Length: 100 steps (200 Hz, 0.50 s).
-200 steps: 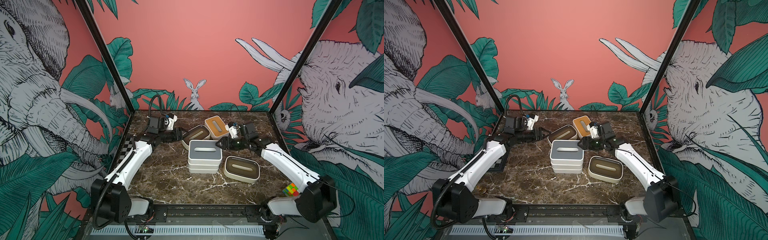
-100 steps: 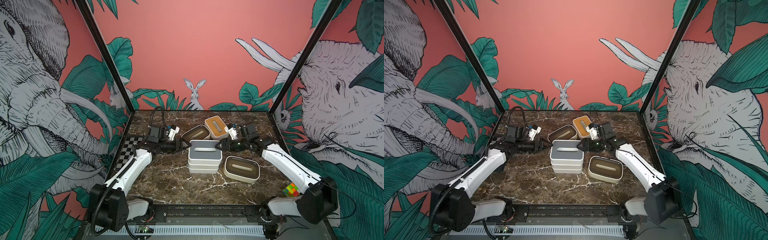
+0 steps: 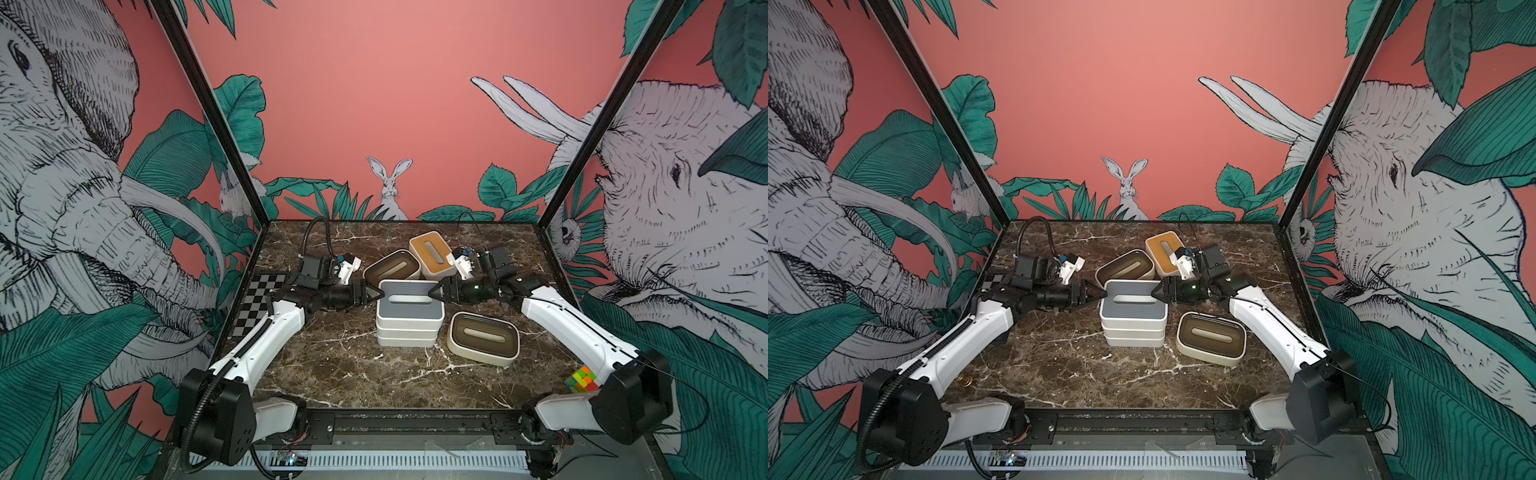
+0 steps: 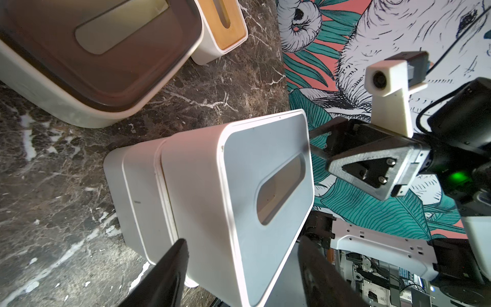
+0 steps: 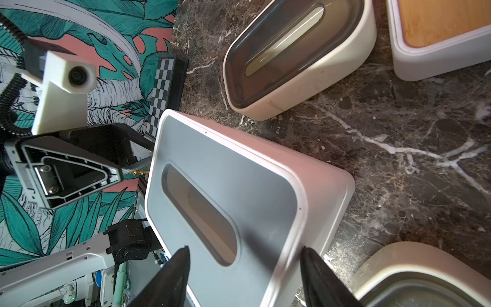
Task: Stack the tissue boxes
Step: Place the tissue box at the tissue box.
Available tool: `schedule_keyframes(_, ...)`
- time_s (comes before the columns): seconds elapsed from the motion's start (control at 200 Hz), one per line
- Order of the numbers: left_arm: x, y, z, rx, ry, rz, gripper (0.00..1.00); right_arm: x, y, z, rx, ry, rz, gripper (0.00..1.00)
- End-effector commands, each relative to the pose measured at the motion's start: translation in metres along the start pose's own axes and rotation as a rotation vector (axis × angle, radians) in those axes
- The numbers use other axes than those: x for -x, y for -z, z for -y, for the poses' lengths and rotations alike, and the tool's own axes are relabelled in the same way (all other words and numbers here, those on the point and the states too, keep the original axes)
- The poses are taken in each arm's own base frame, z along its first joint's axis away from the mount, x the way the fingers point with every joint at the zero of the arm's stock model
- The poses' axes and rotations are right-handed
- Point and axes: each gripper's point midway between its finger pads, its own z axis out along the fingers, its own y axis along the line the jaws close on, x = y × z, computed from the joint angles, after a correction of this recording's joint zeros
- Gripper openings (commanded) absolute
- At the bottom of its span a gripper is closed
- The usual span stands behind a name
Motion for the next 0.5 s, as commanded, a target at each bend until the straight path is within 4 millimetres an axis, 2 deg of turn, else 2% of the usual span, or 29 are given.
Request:
schedule_keyframes(0.0, 0.0016, 0.0041, 0.0109, -0.018, -0.028, 0.005, 0.68, 0.0053, -0.0025, -0.0083, 0.030, 0.022, 0.013, 0.66)
schedule_keyframes(0.495, 0.0039, 0.0057, 0.0132, -0.016, -0.038, 0.011, 0.68, 0.0066, -0.0055, -0.0103, 0.031, 0.028, 0.007, 0.66)
